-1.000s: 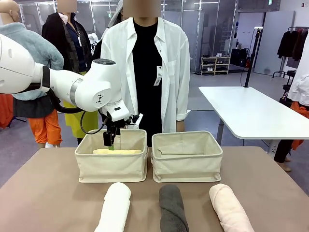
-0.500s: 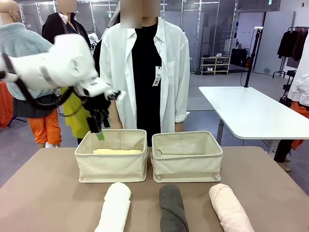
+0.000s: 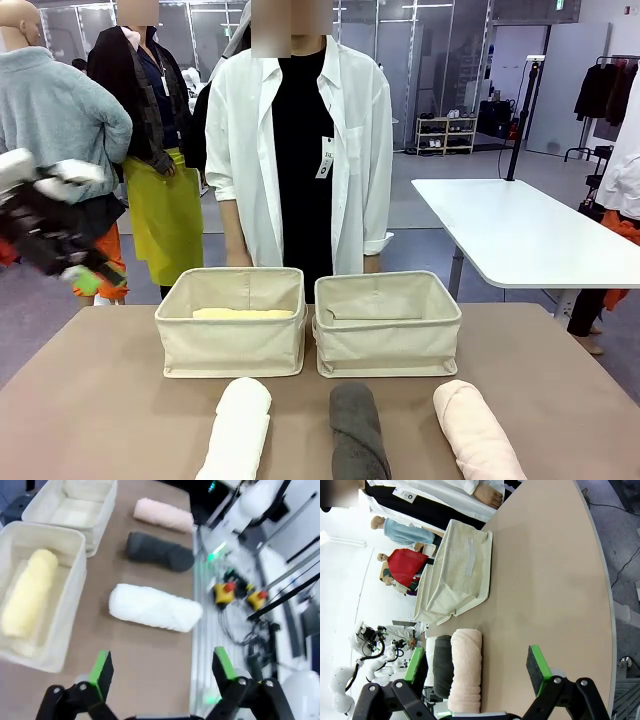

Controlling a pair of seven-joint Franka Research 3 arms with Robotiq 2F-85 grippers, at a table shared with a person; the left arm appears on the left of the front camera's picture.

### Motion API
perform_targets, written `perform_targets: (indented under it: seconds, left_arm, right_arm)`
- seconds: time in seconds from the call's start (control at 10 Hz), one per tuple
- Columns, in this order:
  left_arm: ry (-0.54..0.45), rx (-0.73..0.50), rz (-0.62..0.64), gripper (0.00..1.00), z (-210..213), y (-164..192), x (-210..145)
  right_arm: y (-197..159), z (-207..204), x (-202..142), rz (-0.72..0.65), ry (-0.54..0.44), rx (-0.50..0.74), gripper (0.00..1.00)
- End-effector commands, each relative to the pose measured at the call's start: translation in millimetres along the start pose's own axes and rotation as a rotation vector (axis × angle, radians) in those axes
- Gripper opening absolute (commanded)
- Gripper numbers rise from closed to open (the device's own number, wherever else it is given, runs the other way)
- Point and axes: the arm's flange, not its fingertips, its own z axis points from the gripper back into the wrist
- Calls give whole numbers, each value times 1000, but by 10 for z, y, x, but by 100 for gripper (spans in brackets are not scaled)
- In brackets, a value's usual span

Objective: Divide the towels into two baskets.
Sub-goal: Pick up one hotel-folded towel from the bottom of the table and place it in the Fabric basket indicated by the person.

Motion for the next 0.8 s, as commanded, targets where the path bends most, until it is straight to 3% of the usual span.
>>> perform_targets:
  seconds: [0.0,0.1,0.2,0.3,0.5,0.7]
  left_arm:
    - [-200,-75,156,100,289,-114,-855]
    - [-295,-112,217,100,409,-108,-1281]
    - [-393,-229,204,100,457,-51,-1702]
    - [-419,-225,313,100,502,-24,-2085]
    - [-408,-209,487,100,642,-68,-2609]
    - [-372,-182,616,100,640,183,-2744]
  right_arm:
    - [27,5,-13,4,-9,8,100]
    - [27,5,-13,4,-9,8,100]
    - [27,5,-13,4,-9,8,100]
    - [27,5,-13,4,-9,8,100]
    - [27,5,-13,4,-9,8,100]
    - [27,5,-13,4,-9,8,100]
